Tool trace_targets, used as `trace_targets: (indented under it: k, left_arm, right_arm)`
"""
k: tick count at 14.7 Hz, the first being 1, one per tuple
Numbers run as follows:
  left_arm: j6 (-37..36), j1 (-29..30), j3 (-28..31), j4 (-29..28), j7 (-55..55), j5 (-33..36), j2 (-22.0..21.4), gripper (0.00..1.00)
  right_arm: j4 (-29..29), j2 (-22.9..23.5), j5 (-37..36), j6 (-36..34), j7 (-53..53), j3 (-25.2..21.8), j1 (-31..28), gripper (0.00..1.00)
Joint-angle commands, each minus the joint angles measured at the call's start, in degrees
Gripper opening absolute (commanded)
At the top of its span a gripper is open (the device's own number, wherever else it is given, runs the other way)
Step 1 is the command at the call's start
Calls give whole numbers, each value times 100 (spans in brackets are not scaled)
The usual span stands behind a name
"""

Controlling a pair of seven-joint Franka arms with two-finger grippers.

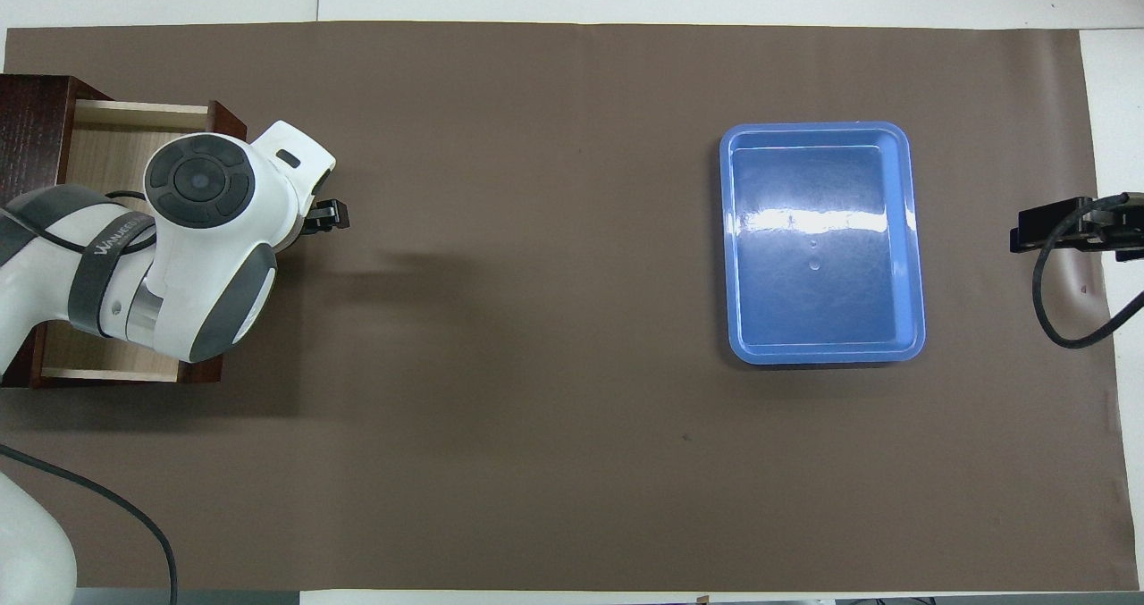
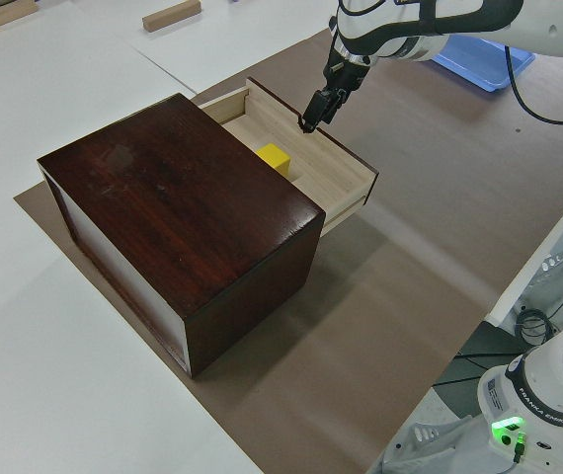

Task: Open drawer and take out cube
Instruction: 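Pull the drawer open toward the robot with the left gripper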

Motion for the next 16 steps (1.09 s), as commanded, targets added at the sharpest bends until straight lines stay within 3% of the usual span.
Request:
trace_targets:
  k: [1,5,10,16]
  left_arm:
    - [85,-250,-17,-1,-240,-333,82,100]
    - [-20,-241,-9,69,-258,-333,91,100]
    - [-1205,-197,-9,1472,-231,-342,529,100]
    - [-1610,-136,0,1852,-231,-553,548,100]
  right_arm:
    - [-168,-128,-7,138,-91,74,-124,100]
    - [-168,-128,-7,138,-100,74,-124,100]
    - [-221,-137,-7,147,-91,74,-124,100]
    - [-107,-119,-16,59,-109,127,-54,100]
